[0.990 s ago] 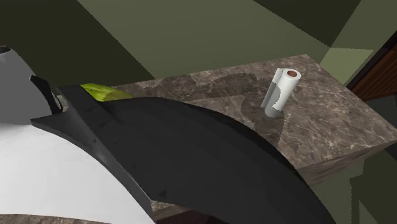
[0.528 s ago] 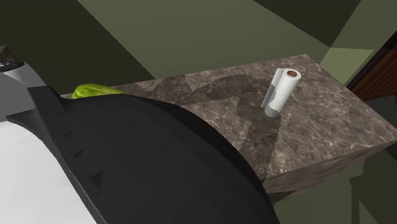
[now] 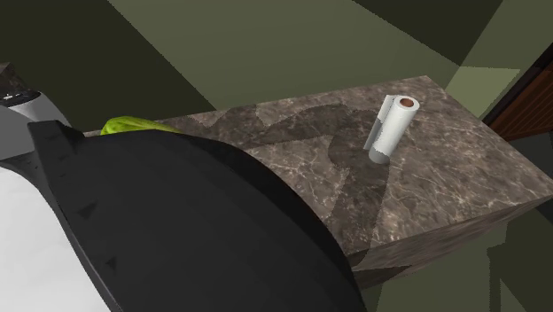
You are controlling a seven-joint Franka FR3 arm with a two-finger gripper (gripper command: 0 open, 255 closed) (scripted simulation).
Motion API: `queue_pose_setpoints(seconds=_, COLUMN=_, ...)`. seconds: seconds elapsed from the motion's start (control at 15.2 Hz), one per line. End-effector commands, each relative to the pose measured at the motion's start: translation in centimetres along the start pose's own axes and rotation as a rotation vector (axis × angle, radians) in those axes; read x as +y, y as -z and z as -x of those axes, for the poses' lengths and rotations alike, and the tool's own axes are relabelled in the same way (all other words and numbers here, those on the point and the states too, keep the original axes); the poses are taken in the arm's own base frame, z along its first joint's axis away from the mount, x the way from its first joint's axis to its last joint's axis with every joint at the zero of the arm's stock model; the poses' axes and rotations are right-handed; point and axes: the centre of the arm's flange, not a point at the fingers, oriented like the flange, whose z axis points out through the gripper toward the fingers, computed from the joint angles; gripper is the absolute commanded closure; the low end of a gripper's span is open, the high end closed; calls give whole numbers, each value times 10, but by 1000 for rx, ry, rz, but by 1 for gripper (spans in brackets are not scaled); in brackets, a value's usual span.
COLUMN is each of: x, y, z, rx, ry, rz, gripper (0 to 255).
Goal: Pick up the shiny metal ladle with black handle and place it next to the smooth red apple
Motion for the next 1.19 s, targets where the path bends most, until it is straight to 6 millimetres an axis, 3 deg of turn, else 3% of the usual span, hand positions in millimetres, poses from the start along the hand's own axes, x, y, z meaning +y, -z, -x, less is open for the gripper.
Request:
queue_pose_setpoints(seconds=0.0, x=-4, y=-7, z=1, rx=-11, ry=2, rz=-13, gripper=255)
queue_pose_setpoints(seconds=0.07, x=-4, y=-6, z=1, rx=-11, ry=2, rz=-13, gripper=0)
queue_pose_setpoints(seconds=0.4, x=-4, y=-7, z=1, rx=-11, ry=2, rz=-13, gripper=0)
queue_pose_setpoints(seconds=0.66, x=-3, y=43, z=1, rx=-11, ry=2, rz=-13, gripper=0)
queue_pose_setpoints(seconds=1.12, x=-3, y=43, z=1, rx=-11, ry=2, rz=-13, gripper=0)
